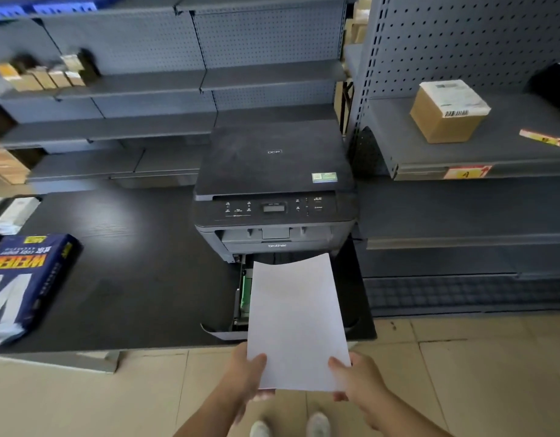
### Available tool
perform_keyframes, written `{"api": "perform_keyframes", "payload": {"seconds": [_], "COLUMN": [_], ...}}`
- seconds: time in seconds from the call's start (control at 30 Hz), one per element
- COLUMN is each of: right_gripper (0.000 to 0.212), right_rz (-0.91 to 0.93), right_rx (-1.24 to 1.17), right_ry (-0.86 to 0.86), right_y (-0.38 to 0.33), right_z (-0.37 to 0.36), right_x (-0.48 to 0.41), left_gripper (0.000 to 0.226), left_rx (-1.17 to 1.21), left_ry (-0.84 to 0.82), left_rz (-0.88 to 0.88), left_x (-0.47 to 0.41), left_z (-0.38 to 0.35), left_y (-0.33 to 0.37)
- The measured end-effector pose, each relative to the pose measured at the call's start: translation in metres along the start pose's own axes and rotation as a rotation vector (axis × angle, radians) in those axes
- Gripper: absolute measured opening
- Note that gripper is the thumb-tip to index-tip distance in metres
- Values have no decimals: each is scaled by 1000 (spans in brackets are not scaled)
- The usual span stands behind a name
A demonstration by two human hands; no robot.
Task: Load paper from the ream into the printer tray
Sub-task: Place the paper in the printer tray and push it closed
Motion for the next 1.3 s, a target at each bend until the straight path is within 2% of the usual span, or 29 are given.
{"api": "perform_keyframes", "payload": {"seconds": [0.33,0.73,0.9,1.07,1.3], "right_gripper": [17,20,29,27,30], "right_rz": [-79,-96,-120,-111,-147], "right_rx": [-24,-7,-43,-31,11], "right_ry": [-92,-24,-34,-33,-10], "right_y": [-32,-64,-77,-90,-98], "right_z": [-16,-31,-35,-39,-44], "right_x": [-33,-75,-90,-103,-127], "left_gripper": [31,25,28,29,27], "left_rx": [54,115,138,149,33], "left_ry": [-56,-83,-48,-20,52], "left_rz": [19,33,29,33,15], "left_x": [-41,-92,-117,-136,-161], "left_z": [16,27,29,31,29], "left_y": [16,32,31,32,34]}}
Point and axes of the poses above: each hand's wrist, its own x-axis away from the middle knuckle, its own z-axis out of the back of the hand, y = z × x, the point moved 5 cm from there along -x, towards the middle knuckle, and after that the axes turned 9 degrees about -z, right-handed, at the moved point
